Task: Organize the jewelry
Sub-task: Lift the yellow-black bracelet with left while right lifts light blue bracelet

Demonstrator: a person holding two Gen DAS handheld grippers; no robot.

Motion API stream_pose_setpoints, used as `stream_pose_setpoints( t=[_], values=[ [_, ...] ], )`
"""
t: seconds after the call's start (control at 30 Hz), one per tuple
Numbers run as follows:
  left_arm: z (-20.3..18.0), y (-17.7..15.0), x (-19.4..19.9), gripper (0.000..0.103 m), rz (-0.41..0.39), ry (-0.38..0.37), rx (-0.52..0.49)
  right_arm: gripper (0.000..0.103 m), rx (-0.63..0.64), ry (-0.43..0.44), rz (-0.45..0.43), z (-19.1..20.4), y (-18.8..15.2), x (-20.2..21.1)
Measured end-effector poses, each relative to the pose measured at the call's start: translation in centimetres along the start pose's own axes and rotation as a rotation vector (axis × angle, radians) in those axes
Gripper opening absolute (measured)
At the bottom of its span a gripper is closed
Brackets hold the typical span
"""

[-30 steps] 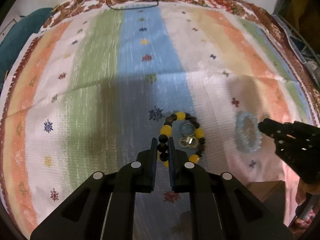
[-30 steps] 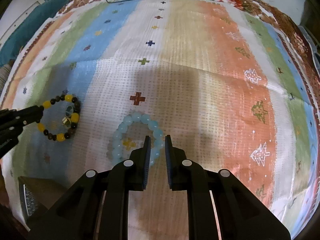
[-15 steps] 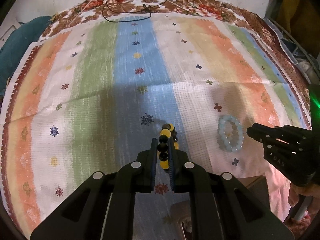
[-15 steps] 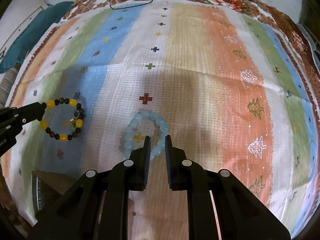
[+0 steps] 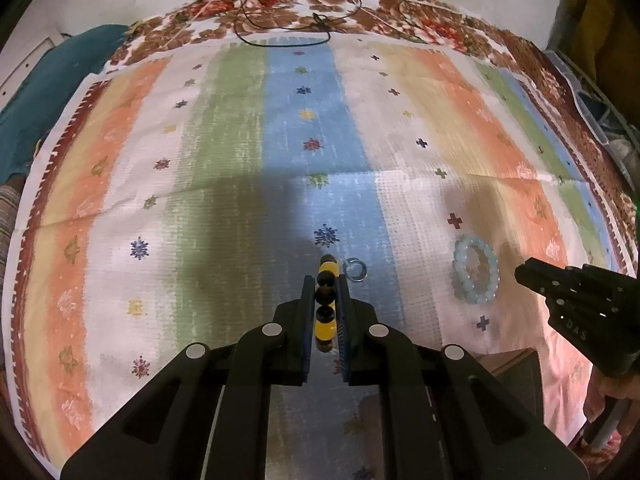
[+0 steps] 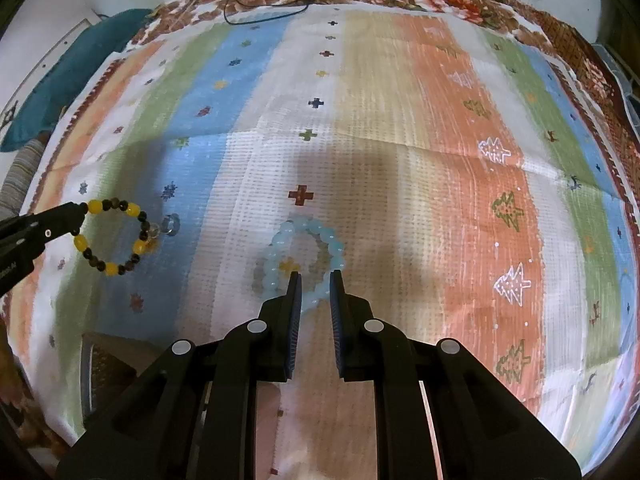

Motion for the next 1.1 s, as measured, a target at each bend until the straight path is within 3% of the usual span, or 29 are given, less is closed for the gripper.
stream_pose_setpoints(
  t=[0.67, 0.77, 1.1],
  values=[
    [-0.3, -0.5, 1.8, 0.010, -0.025, -0.026, -0.016, 0.015, -0.046, -0.005, 0.040, -0.2, -0.2, -1.4],
    [-0.3, -0.5, 1.7, 0.010, -0.025, -0.032, -0.015, 0.034, -0.066, 0.000, 0.038, -0.5, -0.3, -1.8],
    [-0.3, -0.6, 1.8, 0.010, -0.025, -0.035, -0.015, 0.035, -0.109, 0.002, 0.071, -1.6, -0.3, -3.8]
  ],
)
Point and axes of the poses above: each gripper's, at about its wrist camera, not at the fingertips, and x roughly against the way its jaws point, z to its left, y to its top, the point moved 4 cm from there along -x, roughly the way its jaws point, and after that the axes turned 9 degrees about y, right-handed, at the moved point
